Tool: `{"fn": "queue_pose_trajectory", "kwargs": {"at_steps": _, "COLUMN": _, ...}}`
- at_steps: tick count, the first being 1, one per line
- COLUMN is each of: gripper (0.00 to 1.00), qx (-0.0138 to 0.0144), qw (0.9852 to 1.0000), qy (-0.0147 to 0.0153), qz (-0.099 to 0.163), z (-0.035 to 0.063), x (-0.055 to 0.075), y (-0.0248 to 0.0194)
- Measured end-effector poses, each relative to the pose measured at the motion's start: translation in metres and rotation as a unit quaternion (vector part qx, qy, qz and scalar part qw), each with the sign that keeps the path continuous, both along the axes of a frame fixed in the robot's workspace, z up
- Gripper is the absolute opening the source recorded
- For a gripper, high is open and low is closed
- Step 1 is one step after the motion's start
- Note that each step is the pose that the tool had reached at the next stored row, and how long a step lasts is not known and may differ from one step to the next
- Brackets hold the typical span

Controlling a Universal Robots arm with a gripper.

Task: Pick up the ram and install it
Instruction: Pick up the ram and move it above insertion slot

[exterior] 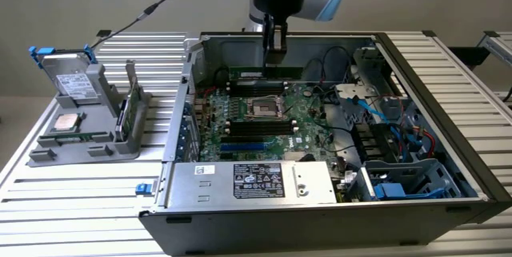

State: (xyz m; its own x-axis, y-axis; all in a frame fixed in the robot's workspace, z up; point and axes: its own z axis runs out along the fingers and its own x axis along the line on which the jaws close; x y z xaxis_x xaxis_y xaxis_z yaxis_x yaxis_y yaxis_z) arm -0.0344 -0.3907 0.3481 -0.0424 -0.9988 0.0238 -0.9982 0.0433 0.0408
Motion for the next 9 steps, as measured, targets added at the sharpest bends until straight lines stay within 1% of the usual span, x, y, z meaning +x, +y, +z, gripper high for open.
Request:
{"fn": "queue_pose_trajectory", "kwargs": {"at_steps": 2, "gripper": 0.14, "qx": -0.0054, "qw": 1.0, "qy": -0.0007, "qz": -0.002, "z": -0.001, "x": 0.0, "y": 0.0005}}
{"fn": "queue_pose_trajectory", "kwargs": {"at_steps": 4, "gripper": 0.14, "qx": -0.0097, "qw": 0.9999, "qy": -0.0013, "qz": -0.004, "z": -0.0023, "x": 0.0, "y": 0.001}}
{"fn": "queue_pose_trajectory", "kwargs": {"at_steps": 6, "gripper": 0.14, "qx": -0.0102, "qw": 0.9999, "qy": -0.0022, "qz": -0.005, "z": -0.004, "x": 0.0, "y": 0.0018}}
{"fn": "queue_pose_trajectory", "kwargs": {"at_steps": 9, "gripper": 0.14, "qx": -0.0104, "qw": 0.9999, "qy": -0.0023, "qz": -0.006, "z": -0.004, "x": 0.0, "y": 0.0019}}
